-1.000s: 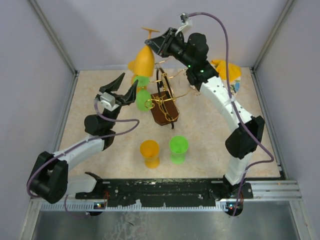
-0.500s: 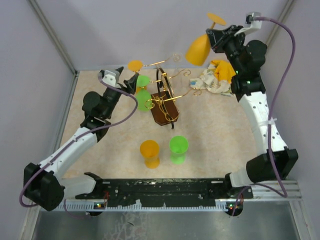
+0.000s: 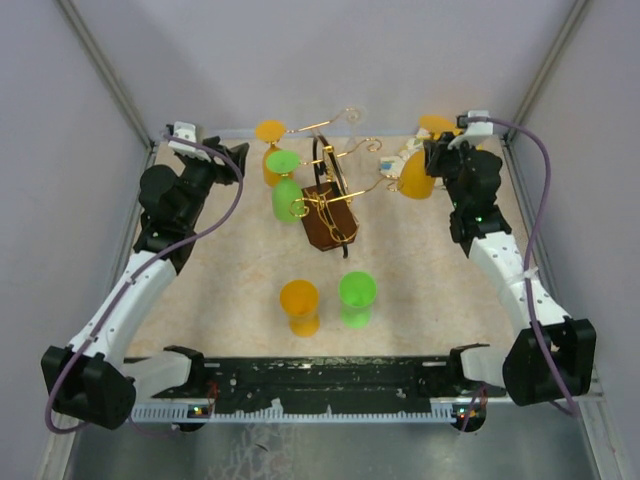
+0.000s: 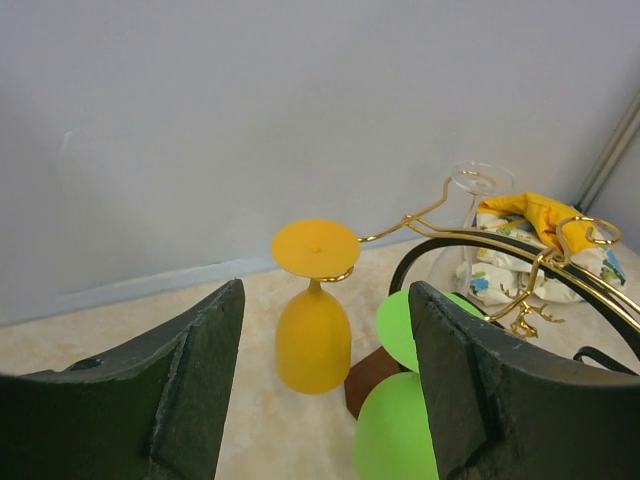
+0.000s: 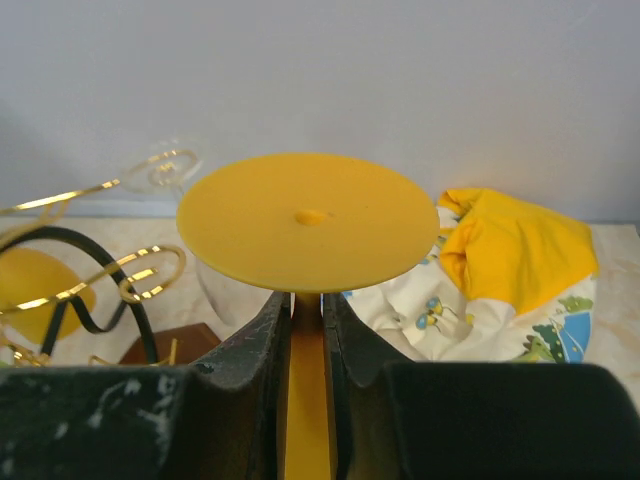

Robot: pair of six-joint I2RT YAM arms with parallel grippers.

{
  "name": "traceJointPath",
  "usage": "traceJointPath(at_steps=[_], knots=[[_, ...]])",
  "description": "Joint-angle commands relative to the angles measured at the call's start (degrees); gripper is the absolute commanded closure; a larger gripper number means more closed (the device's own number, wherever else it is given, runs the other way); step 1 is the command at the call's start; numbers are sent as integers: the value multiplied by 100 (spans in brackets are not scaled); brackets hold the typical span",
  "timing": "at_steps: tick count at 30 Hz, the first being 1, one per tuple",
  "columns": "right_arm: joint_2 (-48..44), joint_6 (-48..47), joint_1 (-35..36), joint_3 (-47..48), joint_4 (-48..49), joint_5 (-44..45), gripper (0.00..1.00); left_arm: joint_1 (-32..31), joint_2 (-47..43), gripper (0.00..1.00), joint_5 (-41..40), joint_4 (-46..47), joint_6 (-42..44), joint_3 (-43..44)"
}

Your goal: Place the wine glass upside down on the wine glass rack

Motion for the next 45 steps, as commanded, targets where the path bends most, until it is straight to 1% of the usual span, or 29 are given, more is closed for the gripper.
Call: traceJointPath(at_steps=[1,5,11,13,16,19,23,33,39,41,45], knots=[[-164,-532,14,-364,1337,323,100,45,-124,28,232,-103,-150,-89],[54,-624,15,-618,1694,17,100,56,-118,28,307,-18,-155,-178],[268,-410,13,-1051,2411,-977,100,72,-75,28,359,31,-130,-198],[385,-358,11,-1074,2508,-1365,100,78,-53,28,396,67,-134,-216],[633,-343,13,-1089,2691,-1699,100,74,-24,28,460,122,-152,-250],[854,-322,15,-1143,3111,-2005,100,83,2,28,505,152,-145,-263],[1139,-330,10,-1116,3640,-2669,100,87,13,28,529,195,-124,-281],[1553,-522,10,-894,3702,-4014,100,86,96,28,564,248,-95,-310],[1798,-745,15,-708,3465,-4304,100,86,145,28,560,258,-97,-332],[1883,-750,-13,-709,3612,-4414,100,86,146,28,559,266,-91,-340],[2162,-417,-121,-626,4162,-4737,100,85,153,28,563,293,-88,-360]])
